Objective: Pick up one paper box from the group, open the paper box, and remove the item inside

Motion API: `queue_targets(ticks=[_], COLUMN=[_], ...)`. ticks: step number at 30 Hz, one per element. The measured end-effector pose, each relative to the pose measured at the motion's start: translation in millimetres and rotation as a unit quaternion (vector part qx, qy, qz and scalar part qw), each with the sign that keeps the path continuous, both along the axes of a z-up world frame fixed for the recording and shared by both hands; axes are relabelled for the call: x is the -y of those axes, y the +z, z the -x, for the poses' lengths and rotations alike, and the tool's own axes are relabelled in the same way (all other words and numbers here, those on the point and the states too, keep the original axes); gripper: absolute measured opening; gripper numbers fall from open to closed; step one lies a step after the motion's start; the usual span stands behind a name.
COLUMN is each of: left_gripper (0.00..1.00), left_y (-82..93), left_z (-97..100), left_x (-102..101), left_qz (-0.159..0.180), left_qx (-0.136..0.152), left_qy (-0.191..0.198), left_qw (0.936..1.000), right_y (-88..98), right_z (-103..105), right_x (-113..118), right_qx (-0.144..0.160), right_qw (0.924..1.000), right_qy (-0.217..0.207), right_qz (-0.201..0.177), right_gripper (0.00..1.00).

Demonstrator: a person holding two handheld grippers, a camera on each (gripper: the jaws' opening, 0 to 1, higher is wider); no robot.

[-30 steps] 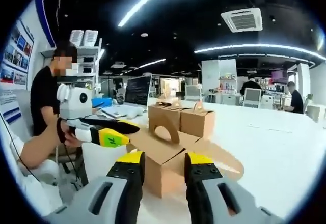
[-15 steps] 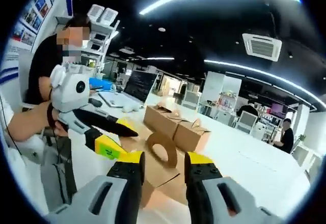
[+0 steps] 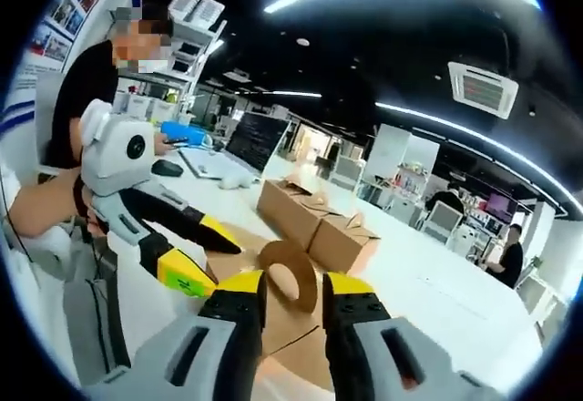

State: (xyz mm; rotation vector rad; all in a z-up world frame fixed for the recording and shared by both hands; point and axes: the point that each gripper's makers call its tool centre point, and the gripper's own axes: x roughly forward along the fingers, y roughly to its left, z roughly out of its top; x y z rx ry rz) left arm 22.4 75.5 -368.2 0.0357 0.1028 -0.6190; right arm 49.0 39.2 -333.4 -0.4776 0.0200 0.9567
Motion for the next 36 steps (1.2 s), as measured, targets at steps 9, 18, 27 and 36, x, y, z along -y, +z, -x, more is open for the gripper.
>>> queue_targets(ticks=[9,18,27,36], left_gripper=[0.35,0.36,0.36,0.36], left_y=[-1.2,-1.1,-1.5,-2.1], left_z=[-2.7,-5.4,-1.6,2.4], left_x=[-1.9,-4.0,0.0,2.3], left_qz=[-0.006,-0.006,-0.007,-0.009], left_qx=[0.002,0.002,0.002,0.003], left_qy=[-0.001,-0.001,-0.002,-0.003], left_qw=[1.0000,1.0000,1.0000,0.9999], right_y=[-2.2,0.1,3.5,-1.1], right_z=[-6.4,-3.8,-3.6,0.5], right_x=[-0.5,2.0,8.4,6.4], right_qx=[0.003,0.016,0.027,0.030], right_qw=[1.0000,0.9997,0.9993,0.9990], right_qy=[0.001,-0.009,-0.025,-0.022], right_qz=[0.007,0.016,0.011,0.025], right_gripper=[0.22,0.14,0.05,0.05])
